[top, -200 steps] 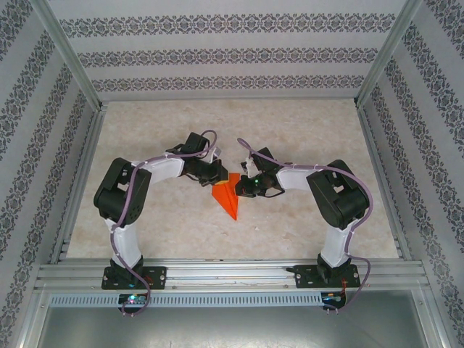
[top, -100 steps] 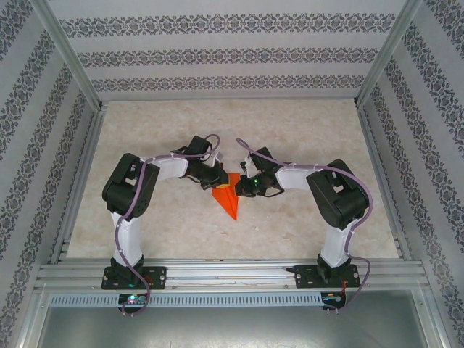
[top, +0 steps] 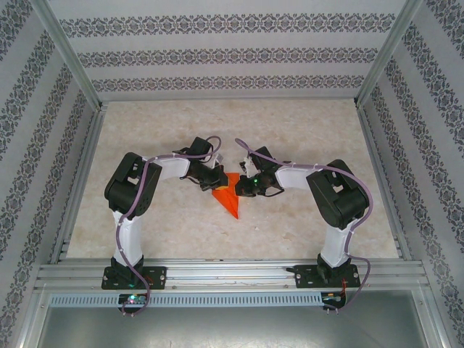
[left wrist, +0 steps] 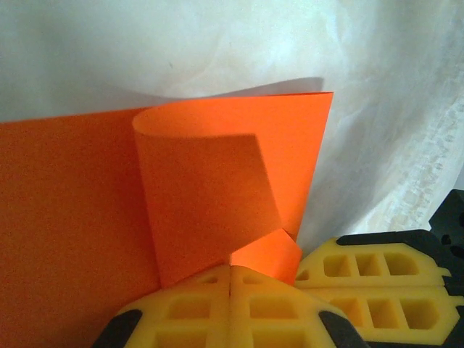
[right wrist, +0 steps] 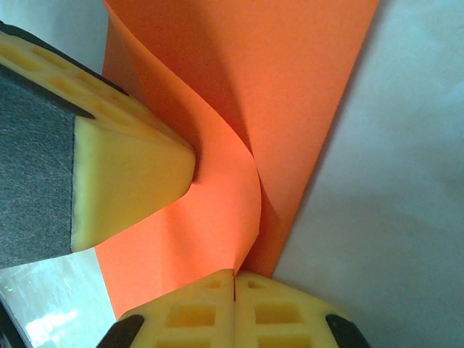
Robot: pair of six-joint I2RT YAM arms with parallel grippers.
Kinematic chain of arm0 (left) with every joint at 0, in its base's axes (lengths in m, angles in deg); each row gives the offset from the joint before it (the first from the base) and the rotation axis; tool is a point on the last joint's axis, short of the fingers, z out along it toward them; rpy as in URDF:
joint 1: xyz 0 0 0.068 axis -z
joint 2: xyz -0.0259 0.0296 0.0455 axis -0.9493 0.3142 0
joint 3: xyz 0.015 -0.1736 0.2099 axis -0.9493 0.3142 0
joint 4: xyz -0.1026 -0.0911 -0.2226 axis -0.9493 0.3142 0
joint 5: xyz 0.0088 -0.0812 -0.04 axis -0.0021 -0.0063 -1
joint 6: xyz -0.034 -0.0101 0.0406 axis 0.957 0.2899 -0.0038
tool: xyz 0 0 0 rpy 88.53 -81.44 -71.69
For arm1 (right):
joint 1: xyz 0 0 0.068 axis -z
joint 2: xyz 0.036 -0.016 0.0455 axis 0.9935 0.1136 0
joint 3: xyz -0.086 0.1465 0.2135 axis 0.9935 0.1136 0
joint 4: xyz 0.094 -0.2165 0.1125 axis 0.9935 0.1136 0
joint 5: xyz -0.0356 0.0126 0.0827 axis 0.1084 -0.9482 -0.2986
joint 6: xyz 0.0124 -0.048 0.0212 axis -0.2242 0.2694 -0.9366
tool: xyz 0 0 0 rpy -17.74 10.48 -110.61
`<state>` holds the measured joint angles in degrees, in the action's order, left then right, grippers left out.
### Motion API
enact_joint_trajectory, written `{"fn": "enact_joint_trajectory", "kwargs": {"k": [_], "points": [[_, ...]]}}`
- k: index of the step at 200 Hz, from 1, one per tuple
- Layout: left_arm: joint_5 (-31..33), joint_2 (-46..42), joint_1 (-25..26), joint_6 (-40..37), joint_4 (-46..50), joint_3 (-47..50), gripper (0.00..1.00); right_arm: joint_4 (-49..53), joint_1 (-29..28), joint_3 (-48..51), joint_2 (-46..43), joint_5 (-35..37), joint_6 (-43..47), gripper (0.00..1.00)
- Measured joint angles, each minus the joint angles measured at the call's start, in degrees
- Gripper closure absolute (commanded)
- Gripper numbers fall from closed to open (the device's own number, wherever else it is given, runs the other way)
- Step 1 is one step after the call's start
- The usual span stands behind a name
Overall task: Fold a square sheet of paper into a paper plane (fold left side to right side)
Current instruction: Fourth fold the wing at the center of the table.
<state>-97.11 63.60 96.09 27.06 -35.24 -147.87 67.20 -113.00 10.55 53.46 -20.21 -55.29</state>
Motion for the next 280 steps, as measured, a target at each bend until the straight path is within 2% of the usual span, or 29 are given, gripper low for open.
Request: {"fn": "enact_joint_trajectory", "kwargs": {"k": [41,126,151,164,192,213,280], "points": [[0.09,0.07,0.02,-0.48,0.00,0.00,1.00,-0.02,0.02,-0.09,-0.02,-0.24,-0.22,1.00],[0.09,0.15,0.02,-0.63,0.00,0.00,1.00,0.85,0.98,-0.28,-1.81,-0.72,-2.84,0.73],[0.07,0.15,0.02,-0.63,0.00,0.00,1.00,1.01,2.05,-0.28,-3.96,-0.96,-3.28,0.71],[0.09,0.15,0.02,-0.63,0.00,0.00,1.00,1.38,2.45,-0.26,-5.35,-1.07,-3.28,0.73],[0.09,0.15,0.02,-0.63,0.00,0.00,1.00,1.99,2.80,0.55,-8.76,-1.62,-3.63,0.92],[0.09,0.15,0.02,-0.63,0.00,0.00,1.00,1.95,2.71,2.56,-11.32,-3.87,-5.05,1.00],[0.09,0.15,0.02,-0.63,0.00,0.00,1.00,-0.81,-3.41,6.51,-10.97,-10.23,-10.64,1.00]]}}
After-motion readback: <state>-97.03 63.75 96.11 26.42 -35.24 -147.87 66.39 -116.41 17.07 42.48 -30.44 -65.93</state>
